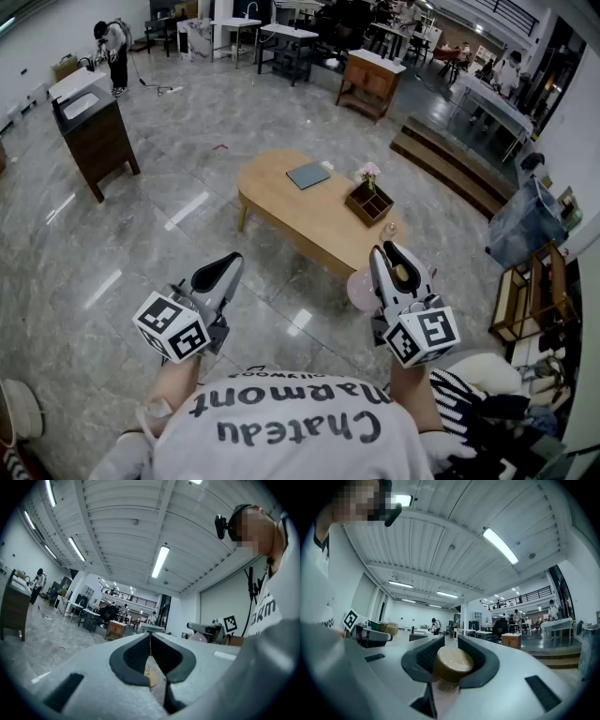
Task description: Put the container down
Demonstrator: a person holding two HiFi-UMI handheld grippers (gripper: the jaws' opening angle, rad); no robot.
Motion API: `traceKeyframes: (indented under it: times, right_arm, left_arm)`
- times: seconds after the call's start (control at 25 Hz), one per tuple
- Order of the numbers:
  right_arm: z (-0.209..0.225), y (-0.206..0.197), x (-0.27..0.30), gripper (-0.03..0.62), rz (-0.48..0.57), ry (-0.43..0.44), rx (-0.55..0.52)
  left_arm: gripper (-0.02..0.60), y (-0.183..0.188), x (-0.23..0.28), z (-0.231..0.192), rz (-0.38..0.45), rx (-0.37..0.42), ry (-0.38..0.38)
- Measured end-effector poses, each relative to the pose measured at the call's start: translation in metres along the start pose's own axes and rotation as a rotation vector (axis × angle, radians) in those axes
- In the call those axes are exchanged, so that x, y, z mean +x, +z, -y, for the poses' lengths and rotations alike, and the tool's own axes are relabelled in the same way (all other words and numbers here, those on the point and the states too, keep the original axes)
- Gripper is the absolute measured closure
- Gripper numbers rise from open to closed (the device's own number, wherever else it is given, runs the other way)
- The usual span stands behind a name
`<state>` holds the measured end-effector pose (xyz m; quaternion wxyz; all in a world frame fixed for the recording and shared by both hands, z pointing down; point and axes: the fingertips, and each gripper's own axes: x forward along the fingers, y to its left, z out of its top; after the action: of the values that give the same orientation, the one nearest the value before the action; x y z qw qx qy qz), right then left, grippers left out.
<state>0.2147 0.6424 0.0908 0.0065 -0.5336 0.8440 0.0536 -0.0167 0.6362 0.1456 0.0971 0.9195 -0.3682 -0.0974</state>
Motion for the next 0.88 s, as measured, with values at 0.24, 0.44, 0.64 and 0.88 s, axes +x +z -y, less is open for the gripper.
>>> traceKeyframes:
  times: [0.24, 0.44, 0.64, 0.88]
  right_arm:
    - [-0.005, 0.002, 0.004, 0.503, 0.003, -0.001, 0.001]
    - [-0.015, 0.003, 0.009, 0.503, 0.01, 0.001, 0.02]
    - [-0.029, 0.001, 0.015, 0.503, 0.022, 0.003, 0.041]
    - [-0.039, -0.018, 0.021, 0.503, 0.021, 0.003, 0.104]
  left_arm:
    - [0.561, 0.002, -0.007, -0.005, 0.004, 0.003, 0.0]
    - [0.561, 0.004, -0.019, -0.013, 0.004, 0.001, 0.011]
    - [0.561, 0.0, -0.035, -0.024, -0.004, -0.004, 0.019]
    - [0.561, -0.011, -0.062, -0.041, 0.006, -0.047, 0.066]
